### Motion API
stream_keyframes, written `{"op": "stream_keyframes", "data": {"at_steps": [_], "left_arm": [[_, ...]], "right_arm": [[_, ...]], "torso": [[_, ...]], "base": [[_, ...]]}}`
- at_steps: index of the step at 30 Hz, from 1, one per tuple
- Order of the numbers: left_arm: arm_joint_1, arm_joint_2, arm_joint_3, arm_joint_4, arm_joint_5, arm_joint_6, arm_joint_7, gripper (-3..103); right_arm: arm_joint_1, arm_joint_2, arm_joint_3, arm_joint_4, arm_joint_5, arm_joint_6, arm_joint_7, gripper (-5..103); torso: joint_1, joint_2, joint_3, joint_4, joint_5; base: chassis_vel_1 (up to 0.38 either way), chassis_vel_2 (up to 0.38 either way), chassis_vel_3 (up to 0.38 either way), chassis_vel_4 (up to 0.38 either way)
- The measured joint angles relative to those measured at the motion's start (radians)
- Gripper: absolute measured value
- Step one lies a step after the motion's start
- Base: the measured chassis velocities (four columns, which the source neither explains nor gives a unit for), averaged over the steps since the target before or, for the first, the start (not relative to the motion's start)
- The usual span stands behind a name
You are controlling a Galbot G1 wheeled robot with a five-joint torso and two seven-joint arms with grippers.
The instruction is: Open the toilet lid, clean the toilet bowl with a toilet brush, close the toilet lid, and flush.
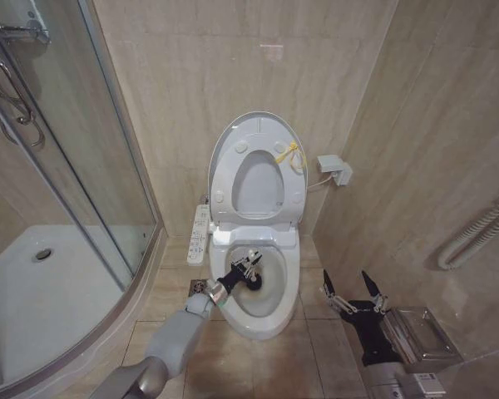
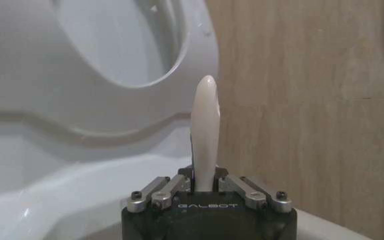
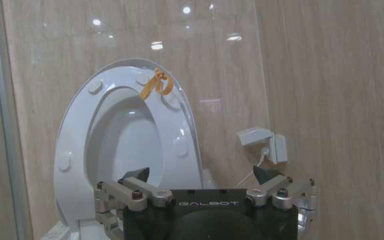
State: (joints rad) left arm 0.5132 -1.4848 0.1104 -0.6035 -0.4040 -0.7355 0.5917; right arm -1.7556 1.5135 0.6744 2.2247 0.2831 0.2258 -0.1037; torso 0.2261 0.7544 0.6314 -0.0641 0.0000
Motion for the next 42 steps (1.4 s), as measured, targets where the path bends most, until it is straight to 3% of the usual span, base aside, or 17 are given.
{"op": "stream_keyframes", "data": {"at_steps": [4,7,9,12,14,21,26,27,29,30,32,33,36,39,41,42], "left_arm": [[-0.005,0.001,0.005,-0.044,-0.068,-0.003,-0.02,18],[0.007,-0.004,0.058,-0.122,-0.269,0.071,-0.089,18],[0.008,-0.009,0.06,-0.124,-0.271,0.078,-0.095,18],[0.002,-0.016,0.025,-0.063,-0.144,0.048,-0.067,18],[0.004,-0.009,0.016,-0.053,-0.11,0.042,-0.062,18],[0.006,0.024,-0.024,-0.036,0.1,0.021,-0.081,18],[0.004,0.021,-0.03,-0.011,0.142,0.024,-0.091,18],[0.007,0.019,-0.023,-0.009,0.119,0.039,-0.095,18],[0.023,0.019,0.011,-0.027,-0.037,0.084,-0.105,18],[0.023,0.019,0.011,-0.027,-0.037,0.084,-0.105,18],[0.035,0.02,0.045,-0.071,-0.17,0.119,-0.105,18],[0.035,0.02,0.045,-0.071,-0.17,0.119,-0.105,18],[0.034,0.024,0.081,-0.107,-0.284,0.141,-0.087,18],[0.03,0.026,0.085,-0.112,-0.305,0.143,-0.086,18],[0.019,0.022,0.055,-0.075,-0.208,0.112,-0.086,18],[0.019,0.022,0.055,-0.075,-0.208,0.112,-0.086,18]], "right_arm": [[0.0,0.0,0.0,0.0,0.0,0.0,0.0,100],[0.0,0.0,0.0,0.0,0.0,0.0,0.0,100],[0.0,0.0,0.0,0.0,0.0,0.0,0.0,100],[0.0,0.0,0.0,0.0,0.0,0.0,0.0,100],[0.0,0.0,0.0,0.0,0.0,0.0,0.0,100],[0.0,0.0,0.0,0.0,0.0,0.0,0.0,100],[0.0,0.0,0.0,0.0,0.0,0.0,0.0,100],[0.0,0.0,0.0,0.0,0.0,0.0,0.0,100],[0.0,0.0,0.0,0.0,0.0,0.0,0.0,100],[0.0,0.0,0.0,0.0,0.0,0.0,0.0,100],[0.0,0.0,0.0,0.0,0.0,0.0,0.0,100],[0.0,0.0,0.0,0.0,0.0,0.0,0.0,100],[0.0,0.0,0.0,0.0,0.0,0.0,0.0,100],[0.0,0.0,0.0,0.0,0.0,0.0,0.0,100],[0.0,0.0,0.0,0.0,0.0,0.0,0.0,100],[0.0,0.0,0.0,0.0,0.0,0.0,0.0,100]], "torso": [[0.0,0.0,0.0,-0.0001,0.0002],[0.0,0.0,0.0,-0.0002,-0.0002],[0.0,0.0,0.0,-0.0004,-0.0002],[0.0,0.0,0.0,-0.0001,0.0],[0.0,0.0,0.0,0.0,0.0],[0.0,0.0,0.0,0.0,0.0],[0.0,0.0,0.0,-0.0001,0.0],[0.0,0.0,0.0,-0.0002,0.0001],[0.0,0.0,0.0,0.0003,0.0001],[0.0,0.0,0.0,0.0003,0.0001],[0.0,0.0,0.0,0.0002,0.0001],[0.0,0.0,0.0,0.0002,0.0001],[0.0,0.0,0.0,0.0,0.0001],[0.0,0.0,0.0,-0.0002,0.0001],[0.0,0.0,0.0,-0.0005,-0.0003],[0.0,0.0,0.0,-0.0005,-0.0003]], "base": [[0.0,0.0,0.0,0.0],[0.0,0.0,0.0,0.0],[0.0,0.0,0.0,0.0],[0.0,0.0,0.0,0.0],[0.0,0.0,0.0,0.0],[0.0,0.0,0.0,0.0],[0.0,0.0,0.0,0.0],[0.0,0.0,0.0,0.0],[0.0,0.0,0.0,0.0],[0.0,0.0,0.0,0.0],[0.0,0.0,0.0,0.0],[0.0,0.0,0.0,0.0],[0.0,0.0,0.0,0.0],[0.0,0.0,0.0,0.0],[0.0,0.0,0.0,0.0],[0.0,0.0,0.0,0.0]]}}
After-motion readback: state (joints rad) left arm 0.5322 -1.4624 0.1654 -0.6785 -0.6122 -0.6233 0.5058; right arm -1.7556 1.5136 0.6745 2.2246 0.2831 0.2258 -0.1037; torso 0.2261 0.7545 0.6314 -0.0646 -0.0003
